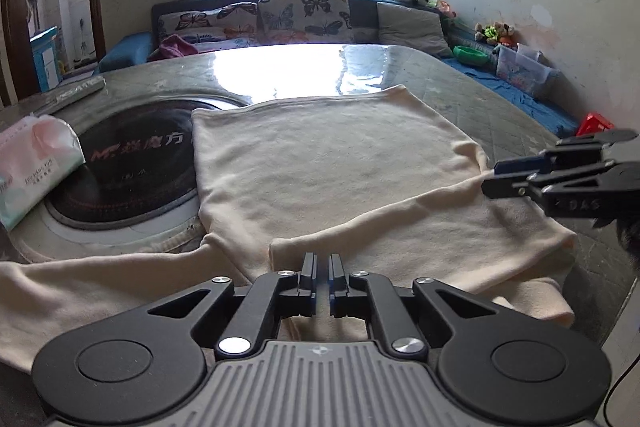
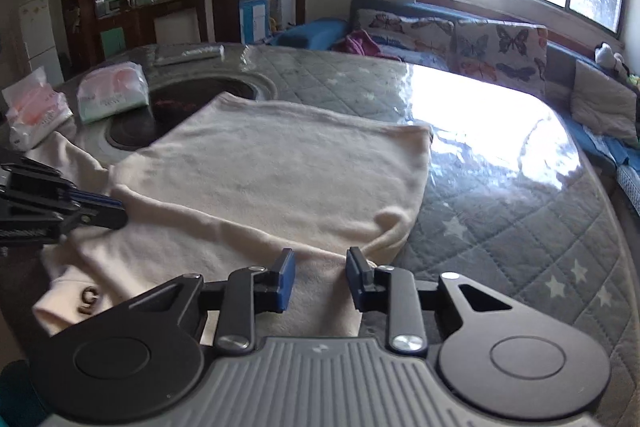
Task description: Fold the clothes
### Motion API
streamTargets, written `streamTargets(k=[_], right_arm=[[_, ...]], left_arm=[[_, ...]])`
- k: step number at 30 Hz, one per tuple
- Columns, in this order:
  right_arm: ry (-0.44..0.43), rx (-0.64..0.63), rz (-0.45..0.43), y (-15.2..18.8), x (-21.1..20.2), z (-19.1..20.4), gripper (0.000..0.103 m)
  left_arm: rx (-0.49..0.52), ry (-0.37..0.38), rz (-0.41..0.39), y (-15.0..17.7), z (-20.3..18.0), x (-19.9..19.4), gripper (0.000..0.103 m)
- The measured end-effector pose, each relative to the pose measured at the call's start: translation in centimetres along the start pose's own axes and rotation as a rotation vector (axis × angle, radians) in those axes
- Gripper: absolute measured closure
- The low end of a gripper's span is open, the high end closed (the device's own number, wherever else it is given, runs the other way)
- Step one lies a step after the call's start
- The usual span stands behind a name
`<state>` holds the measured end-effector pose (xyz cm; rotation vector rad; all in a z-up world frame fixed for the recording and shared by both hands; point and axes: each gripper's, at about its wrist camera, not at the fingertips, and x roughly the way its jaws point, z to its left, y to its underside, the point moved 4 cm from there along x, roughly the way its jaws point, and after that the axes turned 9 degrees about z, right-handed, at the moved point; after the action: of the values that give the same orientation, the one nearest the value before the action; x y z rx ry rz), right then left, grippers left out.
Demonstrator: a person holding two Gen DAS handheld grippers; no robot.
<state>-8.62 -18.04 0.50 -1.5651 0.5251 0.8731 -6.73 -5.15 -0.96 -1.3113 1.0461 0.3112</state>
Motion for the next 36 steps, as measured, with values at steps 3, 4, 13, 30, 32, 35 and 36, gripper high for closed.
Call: streamTargets(k=[3,4,13,30,32,35,36], right_arm=[[0.014,-0.002,-0.009,0.2,-0.3,-0.1,0.076],[0.017,-0.007,-0.018,0.2,-0.6,0.1,0.076],[0.001,-0.036,-0.010,1.1,0.1,2.0,0.074],[-0.191,-0.322,0.014,-2.5,2.7,12.6,0.074],[-0.195,-0.326,0.005,-2.6,2.2,12.7,0.074],[-0.194,-0.326,-0.017,-2.8,1.2,12.6,0.074],[-0.192,-0.324,-0.022,-2.8,1.0,12.5,0.074]], left_arm=[[-0.025,-0.002,-0.028,0.1,0.4,-0.9,0.090],[-0.036,-0.007,-0.045,0.1,0.6,-1.4,0.084],[-0.248,-0.163,-0.106,2.4,6.4,-5.1,0.064],[-0.634,-0.542,-0.124,6.7,19.4,-9.1,0.057],[-0.649,-0.535,-0.121,6.8,20.0,-8.9,0.059],[-0.667,-0.510,-0.113,6.9,20.4,-8.4,0.068],[-0.672,-0.499,-0.109,6.9,20.5,-8.3,0.071]])
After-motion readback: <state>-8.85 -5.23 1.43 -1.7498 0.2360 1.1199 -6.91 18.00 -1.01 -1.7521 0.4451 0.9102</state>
